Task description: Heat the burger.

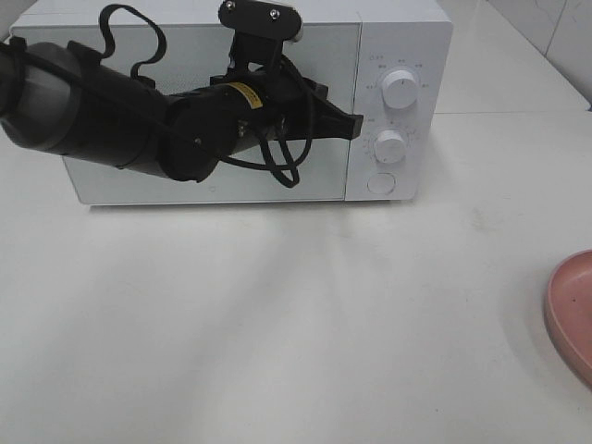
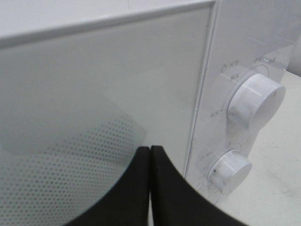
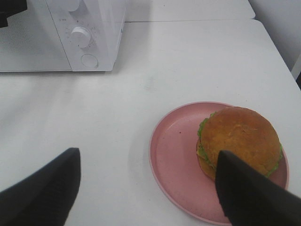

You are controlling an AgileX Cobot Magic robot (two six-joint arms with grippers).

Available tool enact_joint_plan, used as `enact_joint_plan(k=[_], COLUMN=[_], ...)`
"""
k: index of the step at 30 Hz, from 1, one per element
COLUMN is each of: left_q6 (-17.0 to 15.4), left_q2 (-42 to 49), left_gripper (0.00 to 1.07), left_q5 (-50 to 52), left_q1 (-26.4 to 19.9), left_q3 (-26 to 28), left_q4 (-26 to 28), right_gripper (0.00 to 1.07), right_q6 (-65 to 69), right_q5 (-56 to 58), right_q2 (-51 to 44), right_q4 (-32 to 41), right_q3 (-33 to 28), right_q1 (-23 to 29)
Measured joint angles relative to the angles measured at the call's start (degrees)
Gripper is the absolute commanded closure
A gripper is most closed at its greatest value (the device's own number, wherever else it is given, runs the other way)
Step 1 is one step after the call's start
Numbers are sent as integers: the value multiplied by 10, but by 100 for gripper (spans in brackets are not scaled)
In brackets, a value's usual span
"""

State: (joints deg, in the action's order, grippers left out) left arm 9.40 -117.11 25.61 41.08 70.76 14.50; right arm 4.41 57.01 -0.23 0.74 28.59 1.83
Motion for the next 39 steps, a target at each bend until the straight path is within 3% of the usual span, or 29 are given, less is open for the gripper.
enact_joint_plan(k=[5,7,10,12,13,14,15,31,39], left_q6=[0,-1,0,0,0,-2,-7,-11,-37], left_q2=[22,41,48,68,68,78,91,156,201], left_gripper=[98,84,79,43,43,13,6,7,7], left_q5=[-50,-103,-128,-210,-210,-272,-350,-772,-839], left_q1=[-2,-7,-8,-10,-10,-10,-10,-10,-27], left_q3=[3,3,3,3,3,3,3,3,3], left_q4=[17,26,28,30,30,30,32,29,13], right_gripper=[31,31,31,31,31,31,31,31,31], right_q6=[0,0,0,0,0,0,0,0,0], right_q5=[0,0,0,0,0,0,0,0,0], right_q2=[0,0,0,0,0,0,0,0,0], right_q4=[0,0,0,0,0,0,0,0,0], right_q3=[0,0,0,0,0,0,0,0,0], right_q1=[0,0,0,0,0,0,0,0,0])
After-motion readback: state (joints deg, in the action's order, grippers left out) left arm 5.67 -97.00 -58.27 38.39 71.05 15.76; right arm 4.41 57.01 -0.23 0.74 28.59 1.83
